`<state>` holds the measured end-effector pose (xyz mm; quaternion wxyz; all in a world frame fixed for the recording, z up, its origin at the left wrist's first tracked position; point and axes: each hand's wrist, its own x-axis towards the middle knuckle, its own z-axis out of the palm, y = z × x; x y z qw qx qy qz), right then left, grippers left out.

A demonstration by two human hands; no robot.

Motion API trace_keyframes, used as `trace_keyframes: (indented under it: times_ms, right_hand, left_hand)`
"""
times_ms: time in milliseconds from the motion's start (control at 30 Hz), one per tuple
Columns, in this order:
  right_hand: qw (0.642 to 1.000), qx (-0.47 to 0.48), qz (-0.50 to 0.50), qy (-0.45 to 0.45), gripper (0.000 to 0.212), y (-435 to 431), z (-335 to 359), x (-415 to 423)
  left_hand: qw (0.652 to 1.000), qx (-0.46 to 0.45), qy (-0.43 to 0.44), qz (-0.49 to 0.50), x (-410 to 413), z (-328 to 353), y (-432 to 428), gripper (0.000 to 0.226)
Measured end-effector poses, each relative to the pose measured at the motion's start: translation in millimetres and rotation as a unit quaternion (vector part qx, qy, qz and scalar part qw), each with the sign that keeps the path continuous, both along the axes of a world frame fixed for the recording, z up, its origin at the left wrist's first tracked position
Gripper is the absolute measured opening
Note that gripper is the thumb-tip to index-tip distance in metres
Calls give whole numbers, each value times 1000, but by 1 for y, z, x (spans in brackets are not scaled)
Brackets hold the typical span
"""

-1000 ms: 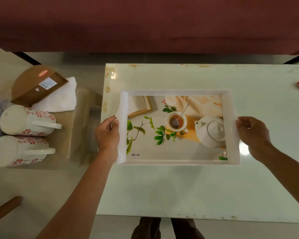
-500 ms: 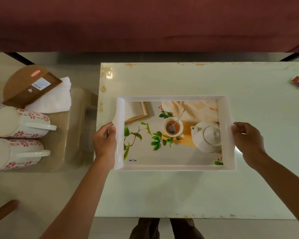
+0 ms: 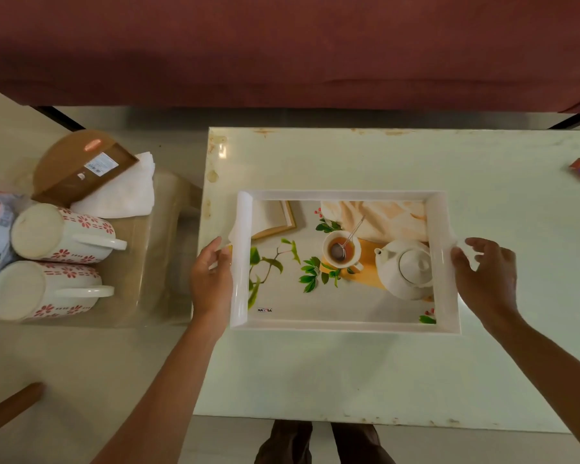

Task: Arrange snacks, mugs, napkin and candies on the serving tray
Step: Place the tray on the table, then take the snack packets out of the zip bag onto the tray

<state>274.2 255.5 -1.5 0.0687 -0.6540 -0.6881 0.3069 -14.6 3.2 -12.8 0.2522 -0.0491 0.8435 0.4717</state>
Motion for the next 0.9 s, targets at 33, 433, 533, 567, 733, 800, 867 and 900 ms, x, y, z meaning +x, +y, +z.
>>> trace_keyframes:
  times_ms: [33, 433, 533, 567, 733, 800, 867, 900]
  right_hand:
    - [999, 20, 24, -9, 39, -3, 2, 1]
    - [966, 90, 242, 20, 50, -54, 53, -35]
    - [958, 85, 270, 36, 51, -71, 69, -55]
    - [955, 84, 282, 41, 50, -77, 73, -61]
    - [946, 68, 313, 49, 52, -112, 89, -91]
    - [942, 66, 321, 73, 63, -130, 99, -108]
    - [934, 72, 339, 88, 57, -150, 110, -130]
    - [932, 75, 344, 88, 52, -159, 114, -142]
  left_hand:
    - [1000, 2, 9, -4, 3, 5, -2, 34]
    - [969, -88, 156, -167, 46, 99, -71, 39]
    - [970, -102, 177, -133, 48, 120, -95, 41]
    - [970, -100, 187, -117, 48, 127, -102, 40]
    - [969, -87, 229, -40, 47, 158, -134, 38]
    - [964, -85, 251, -24, 44, 173, -148, 38]
    - [952, -92, 290, -26, 33, 192, -165, 42]
    - [939, -105, 325, -36, 24, 201, -174, 42]
